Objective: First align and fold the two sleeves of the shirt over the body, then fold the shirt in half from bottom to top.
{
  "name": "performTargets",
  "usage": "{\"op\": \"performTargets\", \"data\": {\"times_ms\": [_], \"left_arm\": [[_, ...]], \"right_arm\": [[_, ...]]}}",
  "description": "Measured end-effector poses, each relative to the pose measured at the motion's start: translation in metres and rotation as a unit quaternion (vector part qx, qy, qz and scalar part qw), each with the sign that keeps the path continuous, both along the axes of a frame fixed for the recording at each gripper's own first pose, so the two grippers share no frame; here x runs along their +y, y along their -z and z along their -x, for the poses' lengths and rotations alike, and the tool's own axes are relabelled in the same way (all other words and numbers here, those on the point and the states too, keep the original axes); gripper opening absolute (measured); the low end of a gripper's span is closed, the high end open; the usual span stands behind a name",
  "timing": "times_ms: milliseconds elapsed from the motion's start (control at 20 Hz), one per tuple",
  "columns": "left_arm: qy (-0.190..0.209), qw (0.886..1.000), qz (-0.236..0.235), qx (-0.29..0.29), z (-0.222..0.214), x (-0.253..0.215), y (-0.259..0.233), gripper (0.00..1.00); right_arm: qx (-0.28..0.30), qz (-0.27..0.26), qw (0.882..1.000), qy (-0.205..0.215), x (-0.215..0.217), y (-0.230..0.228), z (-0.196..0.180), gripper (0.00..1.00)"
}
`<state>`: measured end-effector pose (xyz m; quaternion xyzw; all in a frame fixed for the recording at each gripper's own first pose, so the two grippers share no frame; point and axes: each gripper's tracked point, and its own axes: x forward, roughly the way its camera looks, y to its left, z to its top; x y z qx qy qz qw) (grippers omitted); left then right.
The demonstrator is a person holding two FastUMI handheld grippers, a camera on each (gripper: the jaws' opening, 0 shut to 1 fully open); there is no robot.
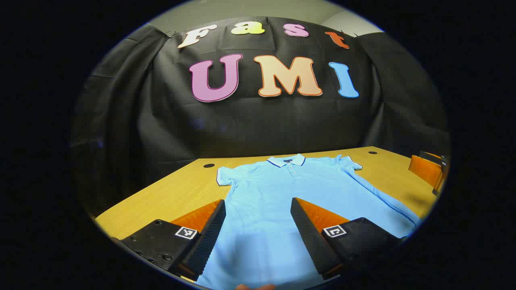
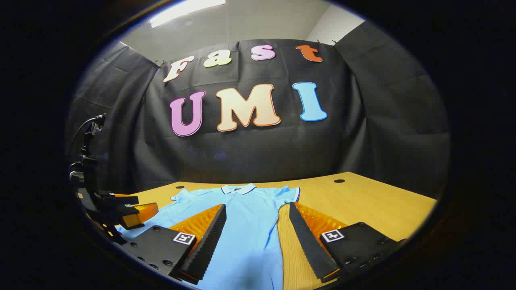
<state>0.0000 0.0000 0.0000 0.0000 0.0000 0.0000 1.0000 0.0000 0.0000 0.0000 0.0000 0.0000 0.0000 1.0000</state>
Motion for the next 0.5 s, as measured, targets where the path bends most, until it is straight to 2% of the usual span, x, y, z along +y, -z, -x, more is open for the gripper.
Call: {"op": "performTargets", "data": {"times_ms": [200, 500], "left_arm": [[-0.005, 1.000, 0.002, 0.004, -0.0005, 0.0007, 0.0016, 0.97], [-0.017, 1.000, -0.025, 0.010, -0.0033, -0.0028, 0.0039, 0.97]], "right_arm": [[0.003, 0.001, 1.000, 0.001, -0.0009, 0.0030, -0.0020, 0.97], [0.008, -0.002, 1.000, 0.002, -0.0052, 0.0063, -0.0022, 0.97]]}}
